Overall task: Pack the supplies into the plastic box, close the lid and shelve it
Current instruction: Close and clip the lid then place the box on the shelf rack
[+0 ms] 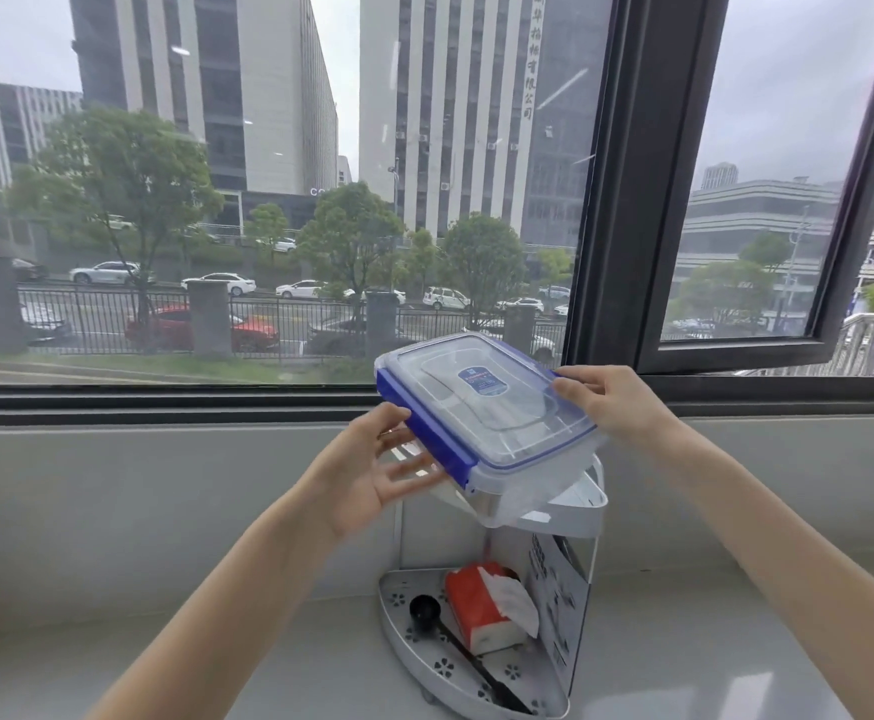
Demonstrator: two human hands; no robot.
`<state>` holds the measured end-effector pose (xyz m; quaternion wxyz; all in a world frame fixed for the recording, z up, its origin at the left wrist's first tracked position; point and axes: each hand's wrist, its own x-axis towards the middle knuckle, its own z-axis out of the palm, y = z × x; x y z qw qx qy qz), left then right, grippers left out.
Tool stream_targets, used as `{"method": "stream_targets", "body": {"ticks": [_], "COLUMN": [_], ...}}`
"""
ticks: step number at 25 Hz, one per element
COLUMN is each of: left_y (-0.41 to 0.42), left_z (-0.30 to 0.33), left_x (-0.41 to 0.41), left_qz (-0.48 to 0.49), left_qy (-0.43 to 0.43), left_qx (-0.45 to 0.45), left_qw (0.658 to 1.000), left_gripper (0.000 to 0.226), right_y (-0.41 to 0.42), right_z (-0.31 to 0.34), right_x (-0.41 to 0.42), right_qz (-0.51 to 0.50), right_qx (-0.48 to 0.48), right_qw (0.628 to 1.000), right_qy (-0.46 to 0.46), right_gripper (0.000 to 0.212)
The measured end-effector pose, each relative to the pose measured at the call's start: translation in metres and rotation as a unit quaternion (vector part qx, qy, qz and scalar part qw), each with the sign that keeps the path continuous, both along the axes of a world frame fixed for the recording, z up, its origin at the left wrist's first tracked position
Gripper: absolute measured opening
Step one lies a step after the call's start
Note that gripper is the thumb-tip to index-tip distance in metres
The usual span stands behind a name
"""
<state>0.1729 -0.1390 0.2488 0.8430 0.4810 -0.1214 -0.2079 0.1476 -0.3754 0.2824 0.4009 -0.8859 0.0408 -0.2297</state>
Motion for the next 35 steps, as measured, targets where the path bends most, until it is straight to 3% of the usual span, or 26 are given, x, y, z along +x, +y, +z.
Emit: {"method": "stream_targets", "body": {"ticks": [7, 18, 25, 29, 35], "left_y": [-0.028, -0.035, -0.033, -0.034, -0.031], "left_z": [0.000, -0.035, -0.048, -0.051, -0.050], "left_x": [0.041, 0.061, 0.059, 0.058, 0.058], "left_qz": [-0.049, -0.057, -0.037, -0.037, -0.045], "left_qy": [0.037, 0.069, 0.052, 0.036, 0.046], "left_qx": [-0.029, -0.025, 0.005, 0.014, 0.006], "left_qw": [0.998, 0.996, 0.998, 0.999, 0.998], "left_gripper": [0.021, 0.031, 0.039, 0.042, 0.038], "right_y": [-0.032, -0.048, -0.038, -0.037, -0.035], "right_z": [0.006, -0.027, -0.033, -0.035, -0.035], "right_x": [0.044, 0.086, 0.091, 0.090, 0.087], "right_qz": [0.001, -0.001, -0.026, -0.044, -0.052], "right_qx": [0.043, 0.016, -0.096, -0.229, -0.203], "right_qw": [0.999, 0.999, 0.994, 0.971, 0.977], "right_qy": [-0.008, 0.036, 0.042, 0.049, 0.045], "right_gripper": [0.033, 0.031, 0.021, 0.019, 0.020]}}
